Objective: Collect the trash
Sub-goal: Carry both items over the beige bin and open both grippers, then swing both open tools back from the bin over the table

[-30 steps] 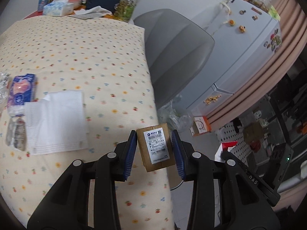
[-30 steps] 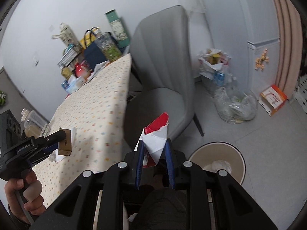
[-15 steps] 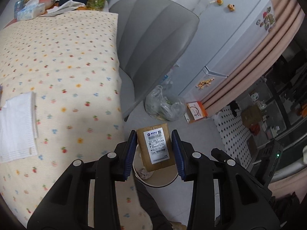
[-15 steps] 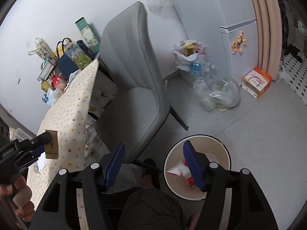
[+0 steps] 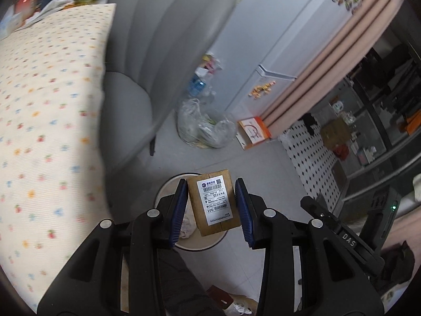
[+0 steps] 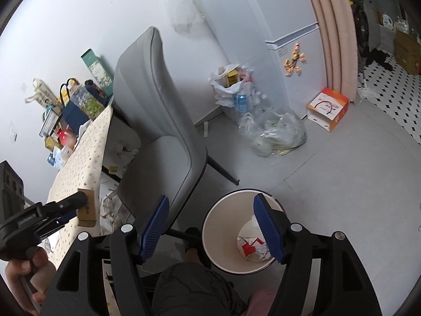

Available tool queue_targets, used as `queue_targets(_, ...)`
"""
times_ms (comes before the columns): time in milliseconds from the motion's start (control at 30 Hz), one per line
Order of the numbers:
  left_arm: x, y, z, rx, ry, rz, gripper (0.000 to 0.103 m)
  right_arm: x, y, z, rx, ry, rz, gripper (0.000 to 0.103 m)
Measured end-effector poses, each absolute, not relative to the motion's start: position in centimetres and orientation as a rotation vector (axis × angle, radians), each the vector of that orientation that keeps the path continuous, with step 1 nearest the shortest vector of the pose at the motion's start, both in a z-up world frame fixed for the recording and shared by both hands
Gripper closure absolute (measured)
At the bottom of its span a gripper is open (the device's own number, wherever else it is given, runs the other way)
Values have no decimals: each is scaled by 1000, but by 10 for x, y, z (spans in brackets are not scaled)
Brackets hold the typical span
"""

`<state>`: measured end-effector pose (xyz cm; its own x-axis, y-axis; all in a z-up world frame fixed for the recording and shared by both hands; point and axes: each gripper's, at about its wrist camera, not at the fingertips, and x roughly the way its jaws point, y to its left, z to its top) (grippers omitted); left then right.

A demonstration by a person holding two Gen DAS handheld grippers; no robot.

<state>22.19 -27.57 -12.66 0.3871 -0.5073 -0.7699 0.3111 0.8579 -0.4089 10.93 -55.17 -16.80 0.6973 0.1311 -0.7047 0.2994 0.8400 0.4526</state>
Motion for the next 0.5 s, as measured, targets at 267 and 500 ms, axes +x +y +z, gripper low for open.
queue_targets(267, 223, -322, -134, -171, 1050, -599, 27, 91, -579, -159, 596, 780, -161, 35)
queue_targets(500, 219, -311, -130, -162, 1027, -583, 13, 92, -574, -165, 597, 793, -147, 32)
